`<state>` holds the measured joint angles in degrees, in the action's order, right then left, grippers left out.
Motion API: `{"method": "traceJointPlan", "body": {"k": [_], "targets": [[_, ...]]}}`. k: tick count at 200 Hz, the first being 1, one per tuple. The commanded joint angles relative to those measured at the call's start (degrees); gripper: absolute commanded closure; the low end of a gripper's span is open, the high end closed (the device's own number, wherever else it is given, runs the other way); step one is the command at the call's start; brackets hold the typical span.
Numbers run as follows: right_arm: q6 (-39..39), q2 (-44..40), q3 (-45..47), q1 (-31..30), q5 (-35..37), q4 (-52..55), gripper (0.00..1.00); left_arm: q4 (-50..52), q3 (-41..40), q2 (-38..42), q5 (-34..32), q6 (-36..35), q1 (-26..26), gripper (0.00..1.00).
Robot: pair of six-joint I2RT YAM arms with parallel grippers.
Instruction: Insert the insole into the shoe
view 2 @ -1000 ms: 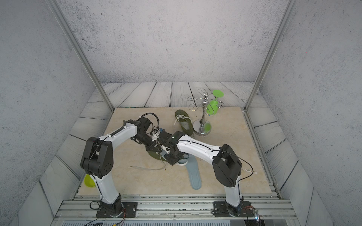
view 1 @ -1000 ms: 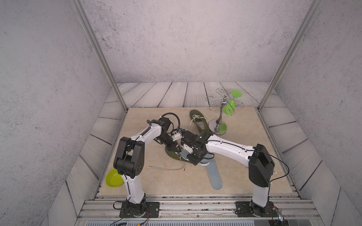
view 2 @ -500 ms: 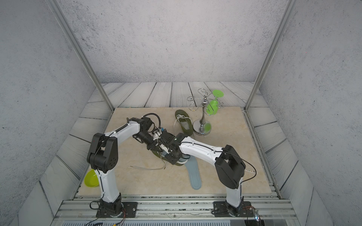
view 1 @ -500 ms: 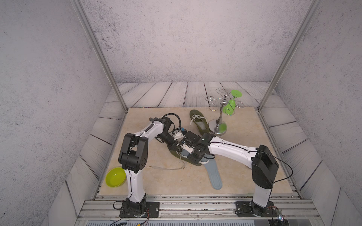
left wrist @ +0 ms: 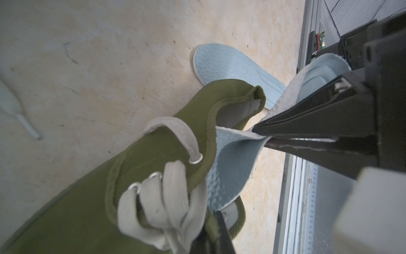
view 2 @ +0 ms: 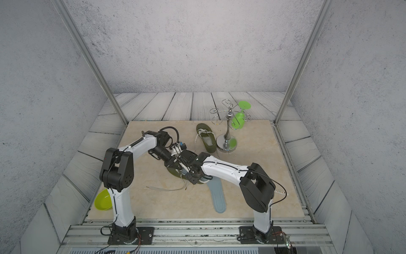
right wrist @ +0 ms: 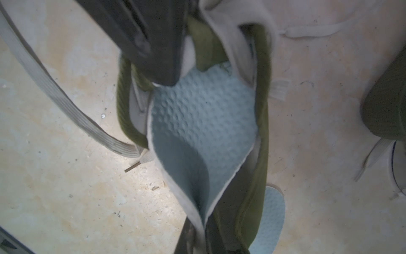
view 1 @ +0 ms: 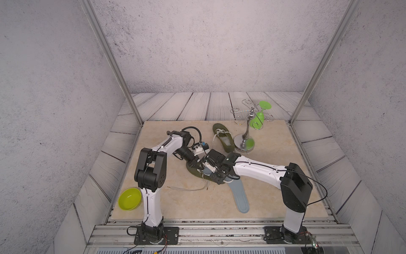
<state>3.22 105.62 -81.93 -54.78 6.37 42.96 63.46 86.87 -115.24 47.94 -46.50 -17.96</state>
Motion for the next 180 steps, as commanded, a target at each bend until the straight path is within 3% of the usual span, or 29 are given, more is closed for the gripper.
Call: {"method": "traceJointPlan", "body": {"k": [1, 33, 95, 180], "targets": [[-2.12, -1.86, -1.85, 0.08, -0.63, -6.77, 0.93, 3.74, 1.36, -0.16, 5.81, -1.53, -0.68, 1.00], [-6.18, -0.34, -0.86, -0.06, -0.58, -7.79, 0.93, 4.09, 2.18, -0.16, 7.40, -1.13, -0.33, 1.00], [-11.05, -6.01, 7.18, -0.07, 1.65, -18.05, 0.94, 7.08, 4.20, -2.62, 9.55, -2.17, 0.38, 1.00], [-9.77, -2.67, 3.45, -0.08, 0.65, -20.50, 0.94, 8.08, 5.14, -4.44, 10.76, -2.19, 0.55, 1.00]]}}
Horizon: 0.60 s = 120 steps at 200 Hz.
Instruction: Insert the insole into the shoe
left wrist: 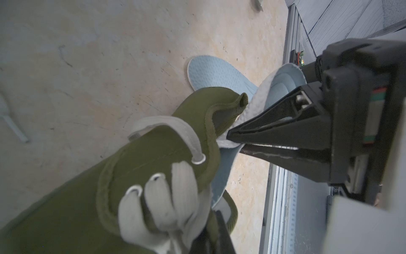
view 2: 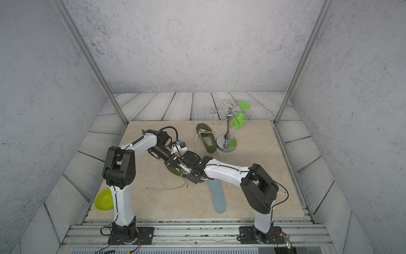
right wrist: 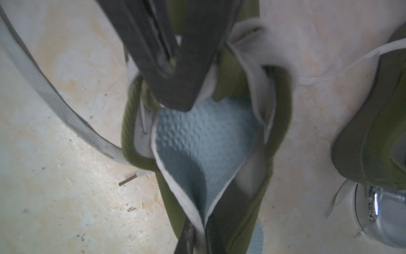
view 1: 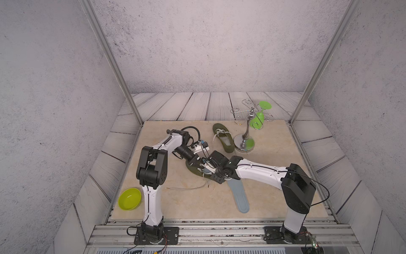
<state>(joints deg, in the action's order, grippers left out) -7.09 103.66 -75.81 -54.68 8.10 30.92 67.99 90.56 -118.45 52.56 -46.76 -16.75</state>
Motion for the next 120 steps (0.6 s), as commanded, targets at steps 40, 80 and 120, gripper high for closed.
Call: {"method": "traceJointPlan", "body": {"k": [40, 80, 120], "targets": [[1.31, -0.08, -1.83, -0.22, -4.00, -12.12, 0.94, 3.47, 1.37, -1.99, 6.20, -1.93, -0.34, 1.00], [3.59, 1.77, -2.15, -0.17, -5.86, -12.74, 0.94, 3.47, 1.19, -2.09, 6.46, -1.84, -0.23, 1.00], [6.25, 2.28, -1.07, -0.19, -6.58, -16.11, 0.94, 3.51, 1.19, -2.01, 6.74, -1.59, 0.13, 1.00]]}}
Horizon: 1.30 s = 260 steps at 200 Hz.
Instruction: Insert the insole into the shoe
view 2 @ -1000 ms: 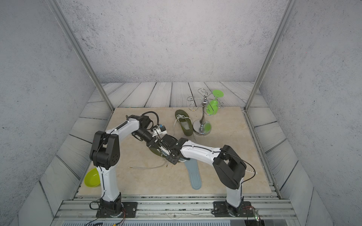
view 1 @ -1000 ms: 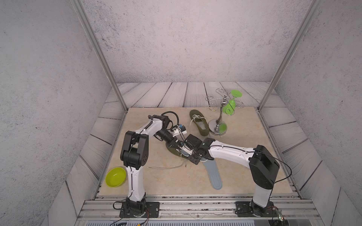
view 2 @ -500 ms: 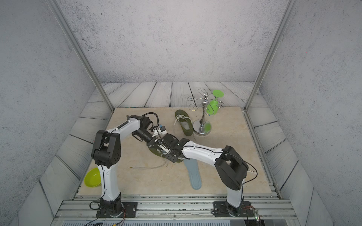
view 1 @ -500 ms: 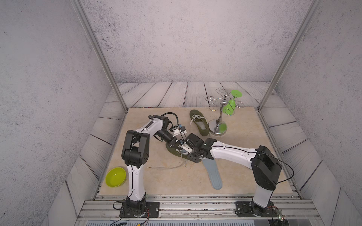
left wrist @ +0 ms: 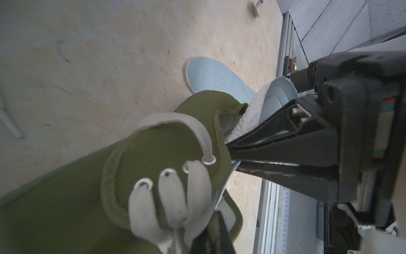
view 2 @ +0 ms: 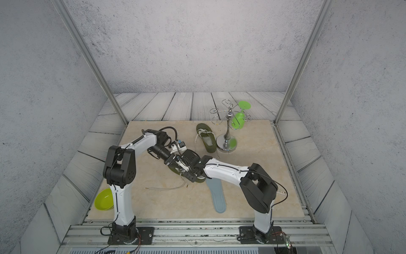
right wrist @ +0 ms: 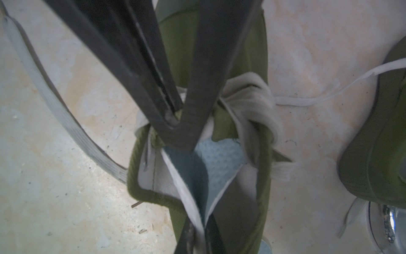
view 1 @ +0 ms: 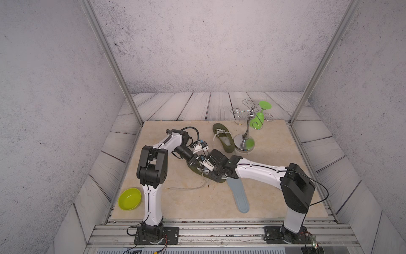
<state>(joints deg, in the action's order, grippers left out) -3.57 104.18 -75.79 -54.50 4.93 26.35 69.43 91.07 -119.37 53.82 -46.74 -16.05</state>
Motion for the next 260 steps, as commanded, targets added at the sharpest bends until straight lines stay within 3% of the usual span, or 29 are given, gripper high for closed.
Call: {"method": "traceJointPlan", "body": {"k": [1, 27, 91, 206, 260], "targets": [[2.84, 1.83, -1.10, -0.40, -3.47, -11.61, 0.94, 2.05, 0.69, -1.06, 5.49, -1.56, -0.56, 1.00], [4.97, 2.53, -1.24, -0.39, -3.58, -12.21, 0.94, 2.03, 0.78, -1.18, 5.22, -0.83, -0.43, 1.00], [3.25, -2.50, 10.60, -0.37, -3.38, -23.05, 0.94, 1.85, 0.87, -1.99, 6.89, -0.02, 0.23, 1.00], [2.34, -0.95, 10.72, -0.29, -5.72, -32.15, 0.95, 1.85, -1.14, -1.63, 7.78, -0.36, 0.58, 1.00], [3.14, 1.23, 9.68, -0.21, -5.27, -35.16, 0.90, 2.59, -0.82, -1.92, 7.46, -0.18, 0.62, 1.00]]}}
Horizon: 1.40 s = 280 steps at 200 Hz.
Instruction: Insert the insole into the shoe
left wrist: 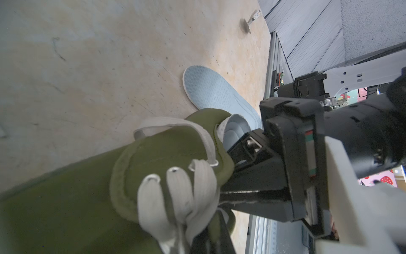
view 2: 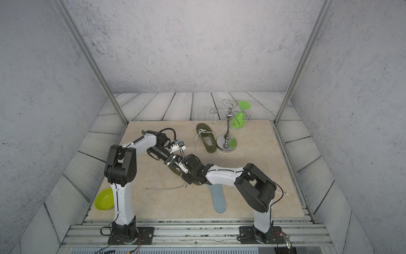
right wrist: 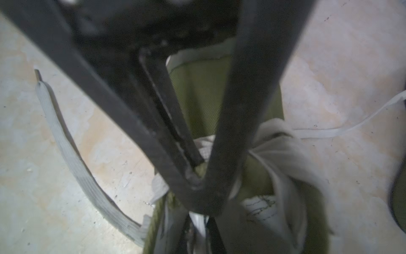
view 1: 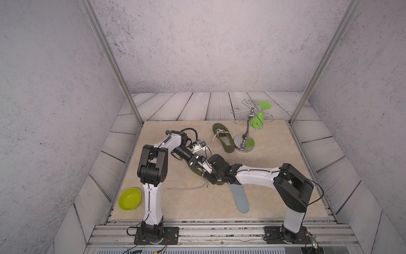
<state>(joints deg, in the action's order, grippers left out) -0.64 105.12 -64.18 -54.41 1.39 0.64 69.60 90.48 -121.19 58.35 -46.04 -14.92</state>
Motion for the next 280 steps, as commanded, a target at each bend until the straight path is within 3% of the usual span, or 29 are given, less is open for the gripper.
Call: {"method": "traceJointPlan", "body": {"k": [1, 19, 35, 117, 190, 236, 280], "targets": [[0.16, 0.36, -1.96, -0.32, -1.73, -9.35, 0.90, 2.44, -0.18, -0.10, 2.92, -0.88, -0.49, 1.00], [-0.08, 0.07, -2.01, -0.26, -1.64, -8.09, 0.86, 1.72, -0.13, -0.02, 1.28, 0.76, -0.39, 1.00], [-0.68, -1.52, -0.87, -0.36, -1.03, -7.84, 0.71, 0.03, -0.29, 0.20, -0.72, 3.00, -0.13, 1.00], [-2.90, -7.07, 0.19, -0.43, -0.21, -2.07, 0.54, -1.29, 0.50, 1.28, -1.11, 3.85, 0.03, 1.00], [-0.59, -16.31, 5.38, -0.44, 1.87, 4.40, 0.46, -0.70, 0.57, 1.40, -1.50, 3.65, 0.15, 1.00], [4.33, -19.79, -1.70, -0.34, 0.04, 25.90, 0.46, -0.29, 1.32, 1.94, -2.12, 4.61, 0.15, 1.00], [2.08, -26.68, 3.51, -0.39, 3.37, 29.60, 0.50, 0.10, 1.59, 1.22, -2.78, 4.95, 0.06, 1.00]]}}
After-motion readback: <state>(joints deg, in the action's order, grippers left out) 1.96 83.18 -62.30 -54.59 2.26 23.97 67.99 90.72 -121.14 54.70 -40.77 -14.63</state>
